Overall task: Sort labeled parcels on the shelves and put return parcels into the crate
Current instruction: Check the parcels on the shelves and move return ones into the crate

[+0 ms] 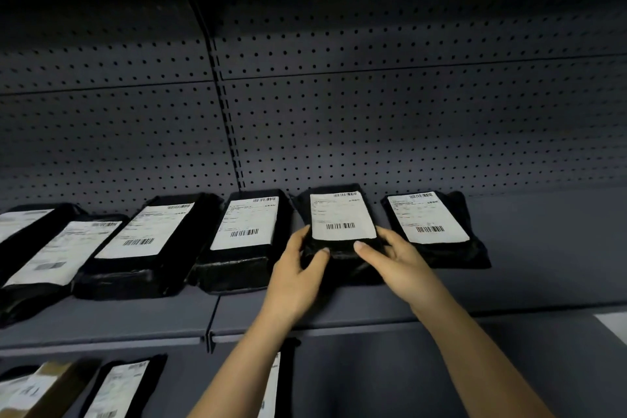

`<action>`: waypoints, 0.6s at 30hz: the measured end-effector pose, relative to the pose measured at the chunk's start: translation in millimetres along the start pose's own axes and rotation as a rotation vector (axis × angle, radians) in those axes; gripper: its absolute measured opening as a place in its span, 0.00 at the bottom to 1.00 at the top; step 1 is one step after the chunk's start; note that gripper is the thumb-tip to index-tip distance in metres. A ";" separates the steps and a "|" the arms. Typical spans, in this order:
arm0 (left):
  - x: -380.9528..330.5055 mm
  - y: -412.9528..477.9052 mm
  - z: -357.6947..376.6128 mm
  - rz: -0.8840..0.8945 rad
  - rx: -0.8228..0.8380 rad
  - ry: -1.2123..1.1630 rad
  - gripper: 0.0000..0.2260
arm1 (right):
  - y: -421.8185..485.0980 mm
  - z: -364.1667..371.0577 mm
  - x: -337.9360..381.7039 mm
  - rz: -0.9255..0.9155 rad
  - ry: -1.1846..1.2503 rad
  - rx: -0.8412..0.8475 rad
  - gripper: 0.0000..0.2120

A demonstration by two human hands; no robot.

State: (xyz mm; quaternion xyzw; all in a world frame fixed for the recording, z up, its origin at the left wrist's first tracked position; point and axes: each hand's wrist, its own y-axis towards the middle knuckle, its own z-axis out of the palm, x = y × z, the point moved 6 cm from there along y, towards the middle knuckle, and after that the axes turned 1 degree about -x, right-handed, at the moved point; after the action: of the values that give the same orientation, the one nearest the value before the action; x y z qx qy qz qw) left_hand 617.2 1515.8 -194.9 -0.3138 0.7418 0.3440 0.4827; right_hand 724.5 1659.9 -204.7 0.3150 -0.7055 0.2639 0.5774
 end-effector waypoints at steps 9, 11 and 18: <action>-27.7 -7.2 1.6 0.291 -0.120 0.318 0.22 | -4.7 -22.2 10.4 -0.129 -0.157 -0.144 0.21; -48.8 -12.3 9.3 0.401 -0.127 0.398 0.20 | -8.6 -40.5 18.6 -0.226 -0.241 -0.230 0.17; -88.7 -15.7 71.2 0.598 0.023 0.531 0.17 | -26.8 -112.5 37.5 -0.349 -0.566 -0.436 0.14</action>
State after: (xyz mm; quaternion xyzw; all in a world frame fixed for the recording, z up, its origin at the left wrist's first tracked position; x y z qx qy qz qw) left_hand 695.3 1576.7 -136.6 -0.1568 0.9033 0.3677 0.1561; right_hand 812.5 1719.6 -145.9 0.3605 -0.8121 -0.0916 0.4496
